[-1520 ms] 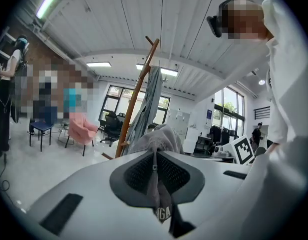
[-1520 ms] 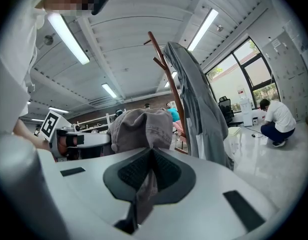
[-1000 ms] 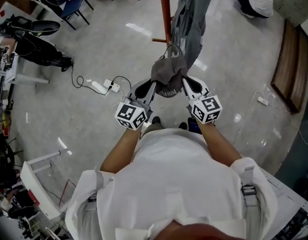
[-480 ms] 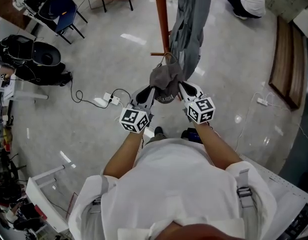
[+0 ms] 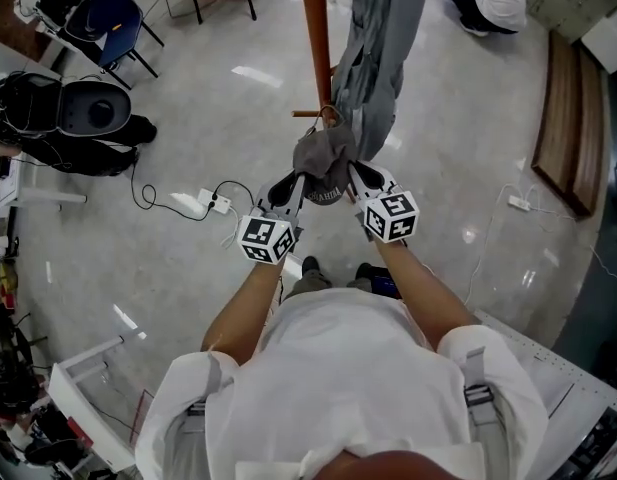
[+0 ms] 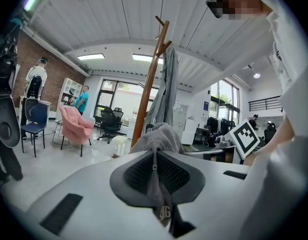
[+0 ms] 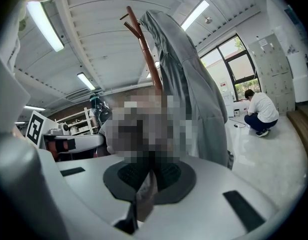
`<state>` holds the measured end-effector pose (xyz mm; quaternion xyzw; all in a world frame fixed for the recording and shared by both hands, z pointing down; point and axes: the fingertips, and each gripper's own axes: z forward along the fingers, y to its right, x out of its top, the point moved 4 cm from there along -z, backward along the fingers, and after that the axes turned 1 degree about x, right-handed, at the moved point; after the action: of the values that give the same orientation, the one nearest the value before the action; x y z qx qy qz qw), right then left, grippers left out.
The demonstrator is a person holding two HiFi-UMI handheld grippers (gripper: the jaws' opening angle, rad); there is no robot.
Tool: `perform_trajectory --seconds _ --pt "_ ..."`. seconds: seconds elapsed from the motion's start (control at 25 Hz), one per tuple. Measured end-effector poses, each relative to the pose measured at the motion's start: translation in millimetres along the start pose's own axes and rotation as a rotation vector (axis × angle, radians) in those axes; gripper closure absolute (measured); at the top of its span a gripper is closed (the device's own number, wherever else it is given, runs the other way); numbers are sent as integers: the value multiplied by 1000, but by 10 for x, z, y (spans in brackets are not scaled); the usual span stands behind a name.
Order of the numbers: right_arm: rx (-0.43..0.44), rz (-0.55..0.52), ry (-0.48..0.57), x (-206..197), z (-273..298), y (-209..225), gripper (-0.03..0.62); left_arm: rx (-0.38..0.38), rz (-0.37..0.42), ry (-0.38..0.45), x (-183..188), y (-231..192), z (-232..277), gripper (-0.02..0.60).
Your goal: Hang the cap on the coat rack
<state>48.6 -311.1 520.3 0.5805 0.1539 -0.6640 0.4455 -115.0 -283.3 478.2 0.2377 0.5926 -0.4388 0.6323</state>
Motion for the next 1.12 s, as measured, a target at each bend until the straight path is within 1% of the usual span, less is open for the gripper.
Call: perform_trajectory --seconds 0.24,0.48,0.64,0.8,0.96,1.12 --pt "-17 15 -31 -137 150 94 566 26 4 -14 -157 -56 67 546" --pt "-23 -1 -79 -323 315 149 566 44 16 -37 -336 -116 125 546" --pt "-22 -23 -98 -358 417 169 566 52 39 -53 -398 -187 206 546" --pt "-34 -34 -112 -429 504 235 566 60 32 -66 -450 -261 290 546" --pt "-45 -59 -115 -431 563 284 566 58 37 -74 -476 -282 371 546" --pt "-56 -86 -125 -437 619 366 566 71 24 -92 -557 -324 473 546"
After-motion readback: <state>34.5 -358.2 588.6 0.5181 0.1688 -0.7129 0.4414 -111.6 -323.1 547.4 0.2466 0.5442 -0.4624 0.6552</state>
